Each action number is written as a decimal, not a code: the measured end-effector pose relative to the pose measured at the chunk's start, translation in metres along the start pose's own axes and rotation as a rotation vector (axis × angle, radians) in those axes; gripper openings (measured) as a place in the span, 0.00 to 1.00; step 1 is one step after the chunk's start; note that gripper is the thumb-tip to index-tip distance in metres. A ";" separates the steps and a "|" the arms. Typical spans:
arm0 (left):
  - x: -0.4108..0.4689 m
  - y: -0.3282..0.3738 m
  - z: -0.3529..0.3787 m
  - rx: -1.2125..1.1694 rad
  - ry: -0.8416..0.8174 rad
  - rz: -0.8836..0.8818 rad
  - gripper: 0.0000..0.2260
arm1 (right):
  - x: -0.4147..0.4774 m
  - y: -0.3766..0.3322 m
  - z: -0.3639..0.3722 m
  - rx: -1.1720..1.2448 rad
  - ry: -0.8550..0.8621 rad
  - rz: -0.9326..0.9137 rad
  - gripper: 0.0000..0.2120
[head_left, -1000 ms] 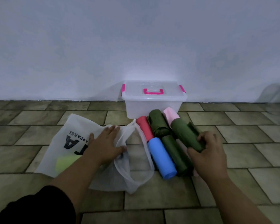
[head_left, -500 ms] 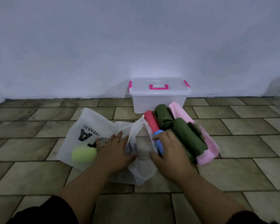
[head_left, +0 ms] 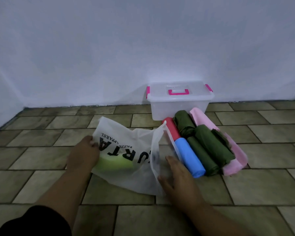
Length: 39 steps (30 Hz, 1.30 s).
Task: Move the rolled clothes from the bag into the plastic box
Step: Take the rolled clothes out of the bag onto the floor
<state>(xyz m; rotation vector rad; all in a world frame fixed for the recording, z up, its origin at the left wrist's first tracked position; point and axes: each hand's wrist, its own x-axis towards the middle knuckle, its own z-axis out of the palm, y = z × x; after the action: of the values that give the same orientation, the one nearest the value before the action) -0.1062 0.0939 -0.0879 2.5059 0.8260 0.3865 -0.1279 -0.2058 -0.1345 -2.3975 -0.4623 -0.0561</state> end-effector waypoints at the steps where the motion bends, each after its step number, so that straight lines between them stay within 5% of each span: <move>1: 0.000 0.004 -0.003 0.029 0.050 0.047 0.17 | -0.004 0.002 0.000 -0.045 -0.002 -0.012 0.32; 13: 0.004 0.113 -0.090 0.010 0.456 0.703 0.12 | -0.014 0.011 -0.001 -0.096 0.023 0.027 0.41; 19: 0.030 0.083 -0.064 0.105 0.192 0.354 0.16 | -0.012 0.013 0.001 -0.111 -0.007 0.038 0.46; 22: 0.017 0.073 -0.039 0.271 0.093 0.148 0.28 | -0.011 0.014 0.003 -0.137 -0.017 0.041 0.45; 25: -0.017 0.077 -0.001 0.261 0.058 0.384 0.34 | -0.011 0.012 0.002 -0.140 -0.024 0.038 0.42; 28: -0.053 0.074 0.038 0.301 -0.214 0.550 0.31 | -0.003 0.004 -0.004 -0.095 0.001 -0.001 0.31; 30: -0.061 0.063 0.054 0.311 -0.333 0.501 0.30 | 0.012 -0.004 -0.009 -0.104 -0.010 -0.051 0.24; 39: -0.054 0.038 0.063 0.141 -0.379 0.370 0.29 | 0.053 -0.026 -0.007 -0.175 -0.260 -0.179 0.24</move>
<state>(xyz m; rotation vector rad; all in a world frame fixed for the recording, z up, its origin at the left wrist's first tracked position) -0.1042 0.0120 -0.1282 2.7408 0.2489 -0.0370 -0.0863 -0.1755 -0.1043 -2.5398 -0.8235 0.1430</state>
